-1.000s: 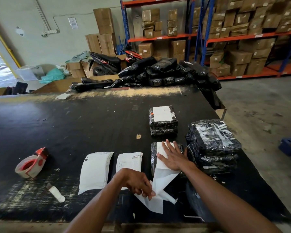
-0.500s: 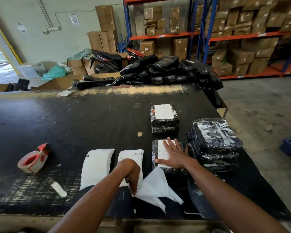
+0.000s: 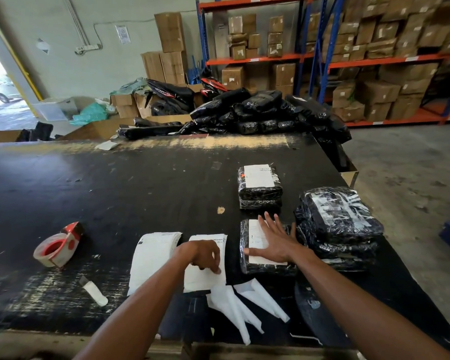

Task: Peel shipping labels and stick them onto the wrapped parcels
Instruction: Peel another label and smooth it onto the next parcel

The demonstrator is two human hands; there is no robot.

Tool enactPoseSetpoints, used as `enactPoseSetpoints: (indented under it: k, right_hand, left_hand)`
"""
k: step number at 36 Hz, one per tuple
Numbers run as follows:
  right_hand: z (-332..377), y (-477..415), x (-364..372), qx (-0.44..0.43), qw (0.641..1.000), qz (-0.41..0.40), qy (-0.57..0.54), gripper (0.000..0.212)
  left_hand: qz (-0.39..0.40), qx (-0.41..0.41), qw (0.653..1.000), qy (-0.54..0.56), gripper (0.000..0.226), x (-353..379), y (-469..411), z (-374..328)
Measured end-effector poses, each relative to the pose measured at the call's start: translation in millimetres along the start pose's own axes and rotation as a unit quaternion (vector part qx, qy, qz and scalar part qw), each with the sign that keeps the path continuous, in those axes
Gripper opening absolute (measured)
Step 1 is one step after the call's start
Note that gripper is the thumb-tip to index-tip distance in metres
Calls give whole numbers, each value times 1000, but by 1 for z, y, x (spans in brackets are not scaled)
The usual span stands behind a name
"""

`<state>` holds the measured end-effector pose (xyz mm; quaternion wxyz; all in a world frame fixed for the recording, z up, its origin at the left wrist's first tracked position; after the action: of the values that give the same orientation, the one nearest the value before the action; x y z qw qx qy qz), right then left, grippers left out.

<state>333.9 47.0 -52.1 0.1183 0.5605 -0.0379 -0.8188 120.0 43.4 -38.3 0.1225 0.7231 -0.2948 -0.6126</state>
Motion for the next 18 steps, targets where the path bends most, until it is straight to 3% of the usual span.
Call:
enactPoseSetpoints:
  k: [3, 6, 10, 14, 18]
  right_hand:
    - [17, -4, -8, -24, 996, -80, -7, 117]
    - [40, -7, -13, -50, 989, -135, -19, 93]
    - [87, -6, -3, -116, 987, -100, 40, 72]
    - [109, -7, 30, -159, 978, -52, 125, 97]
    - [113, -15, 48, -158, 968, -51, 188, 116]
  left_hand:
    - [-98, -6, 995, 32, 14, -18, -2, 14]
    - [-199, -19, 979, 41, 23, -35, 0, 31]
    - [-199, -20, 980, 11, 62, -34, 0, 55]
    - [-162, -14, 985, -60, 98, -18, -6, 75]
    - [-149, -2, 986, -77, 103, -8, -6, 84]
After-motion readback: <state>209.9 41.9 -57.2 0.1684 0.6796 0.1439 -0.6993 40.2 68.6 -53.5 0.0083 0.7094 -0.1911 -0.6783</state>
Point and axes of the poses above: each hand's wrist, its own y-axis away from the middle knuckle, its own x-axis out of the palm, z = x × y, the point moved 7 cm from there along -y, towards the middle knuckle, and after that the axes turned 7 degrees about -z, right-handed, at the moved point
